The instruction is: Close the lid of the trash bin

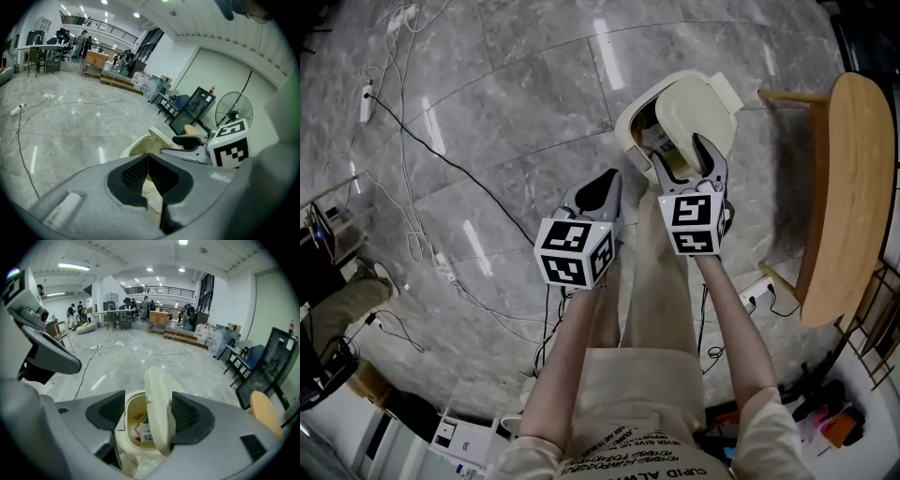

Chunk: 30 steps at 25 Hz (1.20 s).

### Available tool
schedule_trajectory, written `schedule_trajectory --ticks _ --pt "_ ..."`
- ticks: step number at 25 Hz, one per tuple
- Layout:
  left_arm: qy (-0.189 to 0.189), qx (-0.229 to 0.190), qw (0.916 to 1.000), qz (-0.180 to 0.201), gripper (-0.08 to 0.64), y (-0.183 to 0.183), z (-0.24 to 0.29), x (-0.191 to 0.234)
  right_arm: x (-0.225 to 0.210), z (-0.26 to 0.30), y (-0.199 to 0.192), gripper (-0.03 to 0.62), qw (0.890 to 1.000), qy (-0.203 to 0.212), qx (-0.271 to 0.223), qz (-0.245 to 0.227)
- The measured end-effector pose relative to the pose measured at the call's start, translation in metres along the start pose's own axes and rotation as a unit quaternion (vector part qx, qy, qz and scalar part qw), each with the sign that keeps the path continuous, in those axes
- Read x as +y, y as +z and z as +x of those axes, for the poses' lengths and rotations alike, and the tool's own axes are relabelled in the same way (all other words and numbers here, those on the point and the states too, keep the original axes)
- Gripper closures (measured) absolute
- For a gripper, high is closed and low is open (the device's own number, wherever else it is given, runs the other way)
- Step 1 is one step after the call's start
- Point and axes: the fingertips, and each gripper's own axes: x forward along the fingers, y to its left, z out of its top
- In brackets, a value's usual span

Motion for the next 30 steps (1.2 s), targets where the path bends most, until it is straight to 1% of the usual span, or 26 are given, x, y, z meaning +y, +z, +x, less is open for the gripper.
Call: schedule_trajectory --ticks 7,10,14,18,24,27,30 --pt "-0.017 0.013 0.9997 0.013 0.537 -0.008 0.003 0.008 0.017 0.01 -0.009 0.281 0.999 0.008 -0.006 0.035" --pt "-0.021 0.018 0.9995 0.018 0.537 -0.012 0.005 0.011 0.024 0.016 -0.014 0.281 0.998 0.022 -0.01 0.05" --pt "-0.025 0.025 0.9991 0.023 0.537 -0.019 0.01 0.013 0.03 0.022 -0.023 0.291 0.996 0.046 -0.017 0.081" --pt "-0.018 0.029 0.9992 0.021 0.537 -0.025 0.014 0.019 0.033 0.029 -0.029 0.336 0.993 0.061 -0.017 0.095" --pt "-0.005 0.028 0.9996 0.003 0.537 -0.035 0.02 0.015 0.035 0.035 -0.038 0.37 0.989 0.095 -0.029 0.109" --pt "-0.005 0.029 0.9996 0.0 0.537 -0.04 0.027 0.01 0.033 0.037 -0.042 0.391 0.985 0.104 -0.041 0.13" --pt "-0.005 0.028 0.9996 -0.001 0.537 -0.044 0.037 0.007 0.027 0.043 -0.05 0.479 0.986 0.096 -0.044 0.128"
